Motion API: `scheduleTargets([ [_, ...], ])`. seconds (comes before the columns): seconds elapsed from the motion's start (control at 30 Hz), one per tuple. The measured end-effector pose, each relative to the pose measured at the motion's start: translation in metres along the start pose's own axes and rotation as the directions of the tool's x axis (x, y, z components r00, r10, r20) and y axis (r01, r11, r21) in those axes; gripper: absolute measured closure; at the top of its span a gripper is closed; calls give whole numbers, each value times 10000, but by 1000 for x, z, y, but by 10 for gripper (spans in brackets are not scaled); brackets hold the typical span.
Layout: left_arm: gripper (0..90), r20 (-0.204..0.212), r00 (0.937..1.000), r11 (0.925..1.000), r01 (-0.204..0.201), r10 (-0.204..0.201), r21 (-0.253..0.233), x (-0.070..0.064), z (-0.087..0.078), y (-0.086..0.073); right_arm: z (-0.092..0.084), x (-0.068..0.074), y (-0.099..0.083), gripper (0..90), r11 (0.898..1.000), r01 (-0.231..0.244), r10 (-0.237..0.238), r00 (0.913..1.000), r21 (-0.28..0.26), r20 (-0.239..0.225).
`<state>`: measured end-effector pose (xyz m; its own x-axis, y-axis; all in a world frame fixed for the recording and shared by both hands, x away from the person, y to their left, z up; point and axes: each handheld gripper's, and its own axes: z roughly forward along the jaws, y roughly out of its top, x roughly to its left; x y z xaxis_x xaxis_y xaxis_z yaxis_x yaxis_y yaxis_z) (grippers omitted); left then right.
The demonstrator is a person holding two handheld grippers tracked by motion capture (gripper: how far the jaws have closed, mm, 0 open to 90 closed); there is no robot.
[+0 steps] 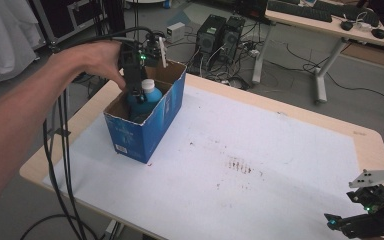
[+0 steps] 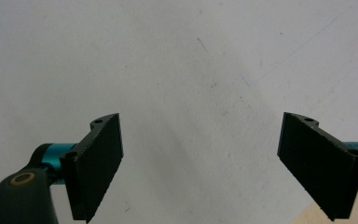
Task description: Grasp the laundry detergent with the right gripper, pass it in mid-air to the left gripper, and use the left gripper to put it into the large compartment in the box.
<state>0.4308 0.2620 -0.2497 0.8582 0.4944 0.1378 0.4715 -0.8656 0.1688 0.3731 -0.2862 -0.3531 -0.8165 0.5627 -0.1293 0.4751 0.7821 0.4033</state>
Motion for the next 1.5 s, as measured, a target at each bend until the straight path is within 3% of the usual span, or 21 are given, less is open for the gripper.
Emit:
scheduleTargets([
  [0.37,198,-264,9996,9997,-138,132,-220,-3,-19,7,-1,0,0,136,10000,1,0,10000,-54,51],
  [0.47,192,-166,9992,9986,-375,369,-362,-9,-27,13,-2,1,0,136,10000,38,-38,10000,-22,50],
  [0.73,192,-381,9927,9913,-1164,1142,-609,-27,-44,40,-2,2,1,136,10000,68,-67,9999,-48,86],
  [0.8,192,-358,9875,9860,-1553,1533,-607,-35,-46,52,-3,3,1,136,10000,31,-31,10000,-61,86],
  [0.93,192,-313,9835,9816,-1800,1783,-632,-43,-45,63,-4,3,0,136,10000,2,-1,10000,-48,100],
  [1.03,192,-106,9714,9699,-2373,2371,-548,-54,-42,79,-4,3,-1,136,10000,-44,44,9999,-51,97],
  [1.13,192,-114,9647,9625,-2633,2631,-649,-62,-37,92,-5,4,-1,136,10000,38,-37,9999,-64,140],
  [1.5,163,213,9388,9387,-3432,3439,-318,-96,4,137,-4,11,2,136,9999,107,-107,9999,-20,102],
])
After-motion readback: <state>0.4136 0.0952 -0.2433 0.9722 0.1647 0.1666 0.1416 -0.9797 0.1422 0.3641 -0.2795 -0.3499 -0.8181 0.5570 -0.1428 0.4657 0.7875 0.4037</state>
